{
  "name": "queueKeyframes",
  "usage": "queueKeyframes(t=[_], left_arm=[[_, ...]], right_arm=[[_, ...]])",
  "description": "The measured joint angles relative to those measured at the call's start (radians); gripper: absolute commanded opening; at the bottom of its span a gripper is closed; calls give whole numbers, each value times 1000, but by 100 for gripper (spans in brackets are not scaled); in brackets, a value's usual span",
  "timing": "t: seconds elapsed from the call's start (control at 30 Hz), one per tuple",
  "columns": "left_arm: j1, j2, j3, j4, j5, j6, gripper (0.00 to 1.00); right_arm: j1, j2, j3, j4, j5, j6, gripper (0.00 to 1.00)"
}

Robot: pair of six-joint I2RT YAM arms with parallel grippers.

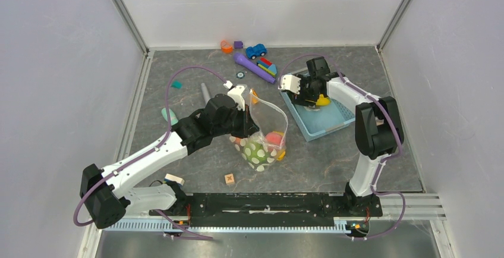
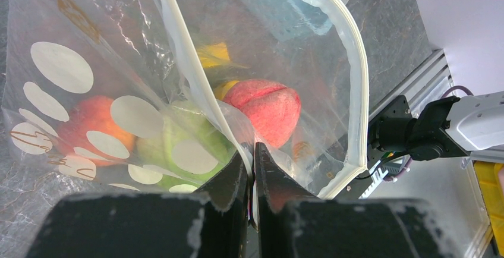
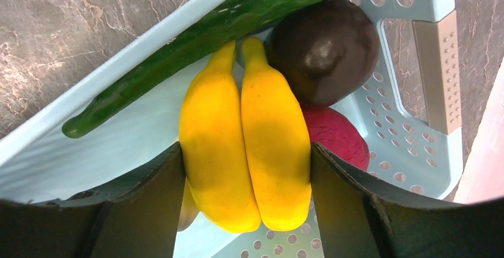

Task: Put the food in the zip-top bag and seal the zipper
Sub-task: Pick up the fake fruit from the bin.

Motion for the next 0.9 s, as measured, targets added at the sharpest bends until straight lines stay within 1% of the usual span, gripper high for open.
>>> queueKeyframes(t=[0.07, 0.1, 0.23, 0.43, 0.9], left_arm=[[0, 0, 0, 0, 0, 0, 12], [0, 0, 0, 0, 0, 0, 11], [0, 0, 0, 0, 0, 0, 12], [0, 0, -2, 1, 2, 0, 11], [0, -16, -18, 2, 3, 0, 12]], right_arm=[[0, -1, 0, 0, 0, 0, 29], [0, -2, 0, 0, 0, 1, 27], [-1, -12, 0, -3, 0, 8, 23], [-3, -70, -2, -5, 1, 23, 22], [-4, -317, -97, 14, -28, 36, 22]])
